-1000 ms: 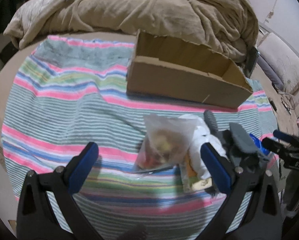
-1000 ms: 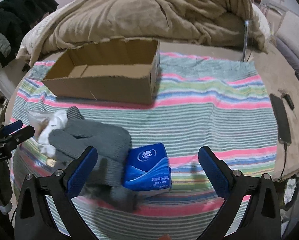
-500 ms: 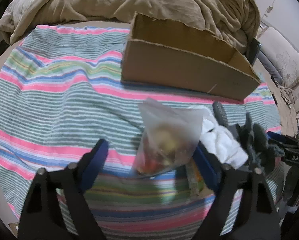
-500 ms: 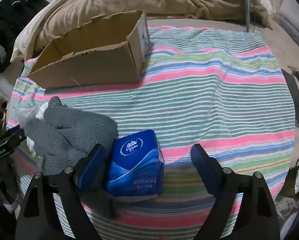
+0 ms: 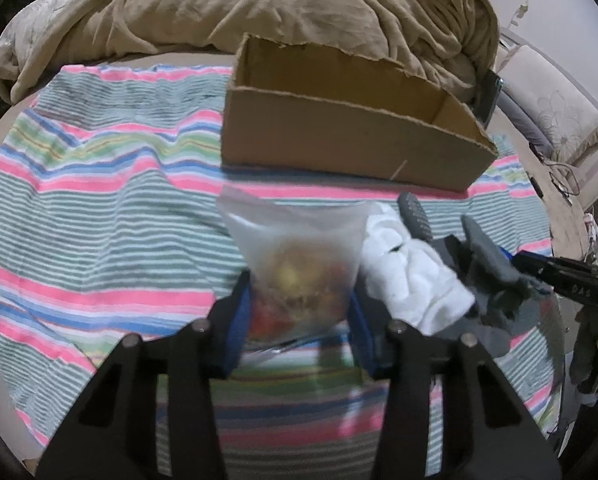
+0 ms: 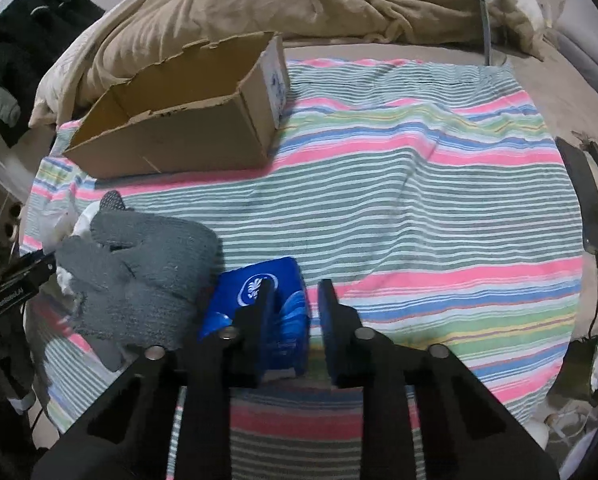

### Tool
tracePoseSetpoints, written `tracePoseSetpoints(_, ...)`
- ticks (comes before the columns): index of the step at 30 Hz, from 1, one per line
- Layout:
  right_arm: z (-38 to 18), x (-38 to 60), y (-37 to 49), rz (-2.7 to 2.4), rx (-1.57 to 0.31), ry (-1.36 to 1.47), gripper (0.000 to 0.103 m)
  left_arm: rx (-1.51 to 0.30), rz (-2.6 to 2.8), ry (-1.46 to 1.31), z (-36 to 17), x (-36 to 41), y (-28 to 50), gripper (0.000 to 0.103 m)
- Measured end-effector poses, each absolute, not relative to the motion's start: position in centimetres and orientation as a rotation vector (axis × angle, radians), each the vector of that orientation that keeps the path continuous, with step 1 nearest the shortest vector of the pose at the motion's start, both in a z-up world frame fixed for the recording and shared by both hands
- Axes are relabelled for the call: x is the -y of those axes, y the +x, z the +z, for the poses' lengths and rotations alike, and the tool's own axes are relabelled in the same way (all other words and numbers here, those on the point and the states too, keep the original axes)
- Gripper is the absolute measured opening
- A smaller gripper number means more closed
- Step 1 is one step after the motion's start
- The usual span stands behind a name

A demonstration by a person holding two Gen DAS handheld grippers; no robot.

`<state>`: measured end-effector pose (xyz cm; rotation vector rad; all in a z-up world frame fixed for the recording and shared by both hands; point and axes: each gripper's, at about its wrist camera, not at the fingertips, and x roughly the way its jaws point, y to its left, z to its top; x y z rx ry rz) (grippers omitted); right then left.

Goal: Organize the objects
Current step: 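Grasp the clear snack bag with the left tool while the right tool grasps the blue tissue pack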

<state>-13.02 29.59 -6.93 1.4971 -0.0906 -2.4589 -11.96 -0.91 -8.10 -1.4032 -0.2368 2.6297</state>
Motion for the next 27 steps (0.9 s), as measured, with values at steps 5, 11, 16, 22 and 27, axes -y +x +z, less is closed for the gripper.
tracePoseSetpoints(5,-7.6,-28.5,-13.4,-2.380,0.075,1.543,0.066,0.244,2.641,-1.384,-7.3,1.2,-11.4,0.046)
tracePoseSetpoints(11,-8.3,-27.3,-13.7,-2.347,0.024,1.539,0.064,0.260,2.657,-1.379,-6.8,1.7,-10.7,0.046)
tracePoseSetpoints(16,-8.3,-27.3,-13.1,-2.341,0.016,1.514,0.037,0.261,2.667,-1.364,-6.1,2.0,-10.2,0.046)
tracePoseSetpoints(22,-6.9,-28.0,-12.7,-2.374,0.047,1.475,0.029,0.257,2.683,-1.328,-4.8,2.3,-10.0,0.046)
tracePoseSetpoints(27,-4.6,-28.8,-12.8,-2.428,0.051,1.410,0.028,0.254,2.695,-1.299,-3.5,2.1,-10.2,0.046)
